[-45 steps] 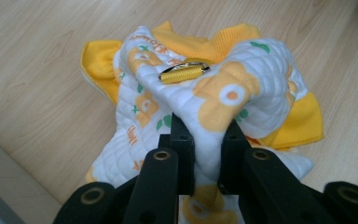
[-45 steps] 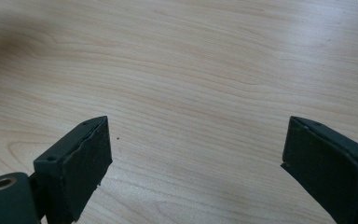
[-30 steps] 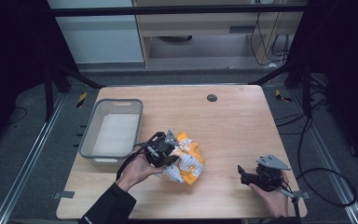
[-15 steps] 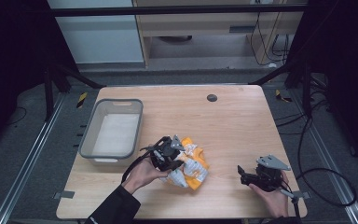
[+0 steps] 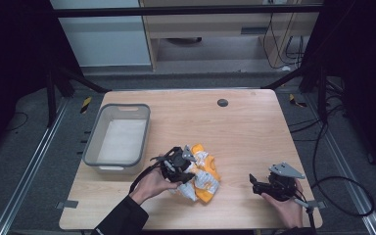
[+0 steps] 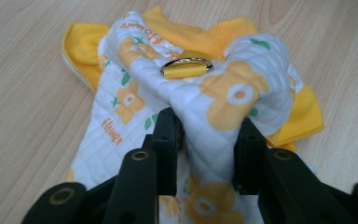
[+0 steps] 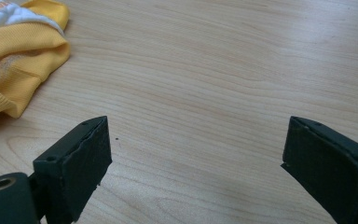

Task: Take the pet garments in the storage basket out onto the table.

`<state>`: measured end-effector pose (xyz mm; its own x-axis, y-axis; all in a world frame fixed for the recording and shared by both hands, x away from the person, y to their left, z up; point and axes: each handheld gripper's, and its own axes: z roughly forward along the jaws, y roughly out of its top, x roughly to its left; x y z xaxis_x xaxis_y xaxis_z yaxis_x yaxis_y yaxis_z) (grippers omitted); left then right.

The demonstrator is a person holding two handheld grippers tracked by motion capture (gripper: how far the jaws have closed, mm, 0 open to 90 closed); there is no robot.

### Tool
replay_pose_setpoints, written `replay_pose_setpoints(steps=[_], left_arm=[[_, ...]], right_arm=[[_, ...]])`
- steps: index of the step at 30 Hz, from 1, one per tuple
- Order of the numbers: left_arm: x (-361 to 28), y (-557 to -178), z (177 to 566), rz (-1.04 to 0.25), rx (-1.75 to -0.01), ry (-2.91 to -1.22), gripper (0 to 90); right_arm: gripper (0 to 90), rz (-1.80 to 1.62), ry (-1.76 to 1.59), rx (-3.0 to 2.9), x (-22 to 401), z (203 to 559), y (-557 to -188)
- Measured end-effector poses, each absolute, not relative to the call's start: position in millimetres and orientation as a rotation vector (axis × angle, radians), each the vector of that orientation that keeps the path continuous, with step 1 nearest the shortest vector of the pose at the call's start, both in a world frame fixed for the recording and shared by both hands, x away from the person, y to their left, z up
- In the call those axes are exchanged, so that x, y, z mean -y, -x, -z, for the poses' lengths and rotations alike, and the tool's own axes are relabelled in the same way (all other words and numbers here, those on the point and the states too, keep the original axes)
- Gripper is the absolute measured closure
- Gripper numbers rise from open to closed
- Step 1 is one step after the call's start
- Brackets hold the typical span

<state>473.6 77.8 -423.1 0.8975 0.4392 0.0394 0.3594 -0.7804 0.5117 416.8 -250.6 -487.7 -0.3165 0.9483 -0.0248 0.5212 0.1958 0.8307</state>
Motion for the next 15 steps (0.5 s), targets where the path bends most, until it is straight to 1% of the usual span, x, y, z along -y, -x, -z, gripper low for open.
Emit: replay_pose_setpoints(steps=[2, 3, 5, 6, 8, 9, 15], left_arm=[[-78.0, -473.3, 423.6, -0.219, -0.574, -2.554, 62.3], [-78.4, -473.0, 424.2, -0.222, -0.573, -2.551, 62.3], [-79.2, -472.8, 425.2, -0.225, -0.577, -2.551, 57.8], [-79.7, -472.6, 426.0, -0.225, -0.58, -2.544, 57.8], [-80.4, -472.3, 426.3, -0.226, -0.581, -2.545, 53.4], [-80.7, -471.9, 426.4, -0.231, -0.579, -2.541, 53.4], [-85.6, -469.9, 422.3, -0.232, -0.58, -2.508, 42.9]], right_arm=[[7.8, -1.008, -1.372, -1.925, 250.4, 487.6, -416.5], [7.8, -1.008, -1.372, -1.925, 250.4, 487.6, -416.5], [7.8, -1.008, -1.373, -1.925, 250.5, 487.7, -416.5], [7.8, -1.007, -1.371, -1.925, 250.5, 487.7, -416.5], [7.7, -1.006, -1.37, -1.924, 250.7, 487.8, -416.4], [7.7, -1.006, -1.37, -1.924, 250.7, 487.8, -416.4], [7.6, -1.005, -1.372, -1.924, 251.0, 488.0, -416.3]])
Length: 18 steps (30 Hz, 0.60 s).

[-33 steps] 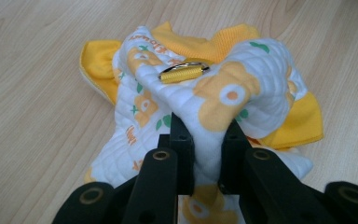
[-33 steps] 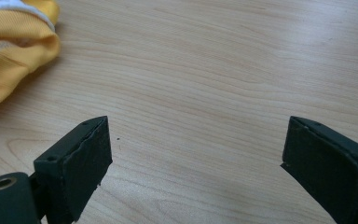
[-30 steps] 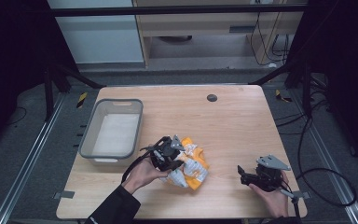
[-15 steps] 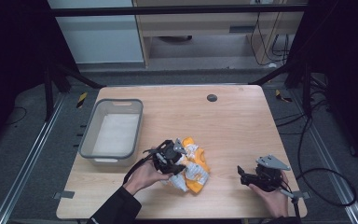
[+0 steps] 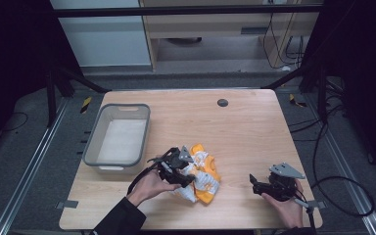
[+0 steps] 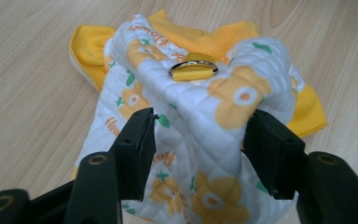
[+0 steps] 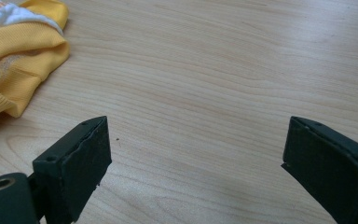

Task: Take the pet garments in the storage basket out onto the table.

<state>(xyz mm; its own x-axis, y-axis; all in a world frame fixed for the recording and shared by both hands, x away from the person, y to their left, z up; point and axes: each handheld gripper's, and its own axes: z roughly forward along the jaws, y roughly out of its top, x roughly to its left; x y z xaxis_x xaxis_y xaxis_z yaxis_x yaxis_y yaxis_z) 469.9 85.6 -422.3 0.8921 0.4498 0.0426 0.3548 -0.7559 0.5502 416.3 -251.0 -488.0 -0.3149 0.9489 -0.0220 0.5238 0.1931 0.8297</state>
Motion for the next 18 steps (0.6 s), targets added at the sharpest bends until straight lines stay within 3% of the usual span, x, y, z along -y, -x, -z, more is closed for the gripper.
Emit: replay_pose_setpoints(steps=[9, 18], left_arm=[[-102, -462, 414, -0.261, -0.59, -2.468, 32.4], [-123, -456, 411, -0.306, -0.637, -2.414, 29.5]], right_arm=[[7.6, -1.003, -1.374, -1.924, 251, 488, -416], [7.5, -1.002, -1.366, -1.922, 252, 488, -416]])
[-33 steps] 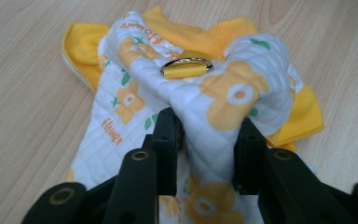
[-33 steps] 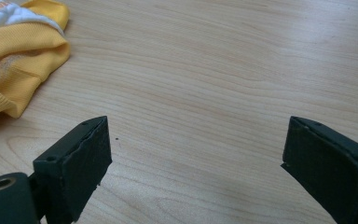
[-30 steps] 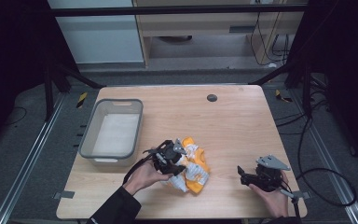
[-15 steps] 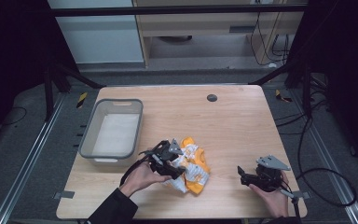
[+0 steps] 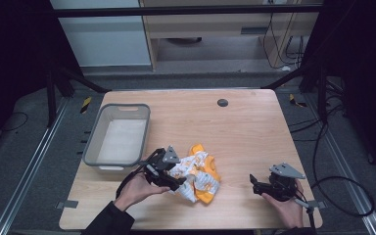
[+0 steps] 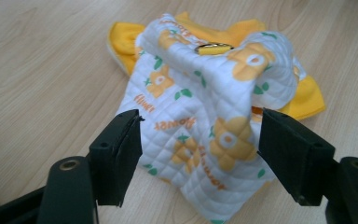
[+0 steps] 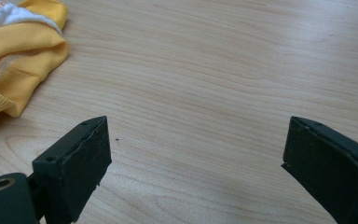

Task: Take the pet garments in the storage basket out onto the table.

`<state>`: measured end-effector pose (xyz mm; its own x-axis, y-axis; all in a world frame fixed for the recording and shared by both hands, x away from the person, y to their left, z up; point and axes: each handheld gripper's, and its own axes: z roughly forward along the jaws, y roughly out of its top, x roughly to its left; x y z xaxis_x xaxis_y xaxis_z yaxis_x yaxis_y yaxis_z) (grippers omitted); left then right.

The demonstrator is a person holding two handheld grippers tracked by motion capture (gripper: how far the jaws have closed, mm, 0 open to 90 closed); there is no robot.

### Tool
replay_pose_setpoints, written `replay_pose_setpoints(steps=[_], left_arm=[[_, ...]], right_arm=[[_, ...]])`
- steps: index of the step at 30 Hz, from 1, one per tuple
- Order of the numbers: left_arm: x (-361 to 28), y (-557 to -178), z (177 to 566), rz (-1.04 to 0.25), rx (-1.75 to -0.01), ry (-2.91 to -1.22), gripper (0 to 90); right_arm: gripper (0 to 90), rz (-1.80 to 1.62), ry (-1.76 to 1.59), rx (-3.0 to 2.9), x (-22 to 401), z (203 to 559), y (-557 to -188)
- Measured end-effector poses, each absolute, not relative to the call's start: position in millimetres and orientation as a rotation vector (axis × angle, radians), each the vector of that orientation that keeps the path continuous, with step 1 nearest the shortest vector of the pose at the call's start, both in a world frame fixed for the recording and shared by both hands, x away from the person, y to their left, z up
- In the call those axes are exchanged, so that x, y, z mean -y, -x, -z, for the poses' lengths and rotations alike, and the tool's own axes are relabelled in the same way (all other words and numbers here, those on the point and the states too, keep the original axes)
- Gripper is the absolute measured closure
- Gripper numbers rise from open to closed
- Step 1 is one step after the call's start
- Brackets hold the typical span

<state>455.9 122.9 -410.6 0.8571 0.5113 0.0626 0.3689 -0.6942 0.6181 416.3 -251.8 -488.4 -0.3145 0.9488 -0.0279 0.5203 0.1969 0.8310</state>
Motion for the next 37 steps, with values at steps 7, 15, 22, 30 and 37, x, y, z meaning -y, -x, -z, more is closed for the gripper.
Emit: replay_pose_setpoints(steps=[7, 15, 22, 30, 37], left_arm=[[-153, -447, 413, -0.37, -0.737, -2.297, 28.6], [-177, -439, 423, -0.386, -0.805, -2.25, 28.2], [-197, -430, 435, -0.404, -0.872, -2.201, 28.2], [-227, -417, 450, -0.429, -0.953, -2.15, 28.0], [-259, -407, 463, -0.422, -1.05, -2.118, 27.1]], right_arm=[[7.5, -1.002, -1.368, -1.922, 252, 488, -416], [7.2, -1.001, -1.372, -1.924, 251, 488, -416], [7.0, -0.999, -1.37, -1.925, 251, 489, -416], [6.8, -0.997, -1.363, -1.937, 250, 490, -416], [6.4, -0.99, -1.348, -1.949, 248, 491, -415]])
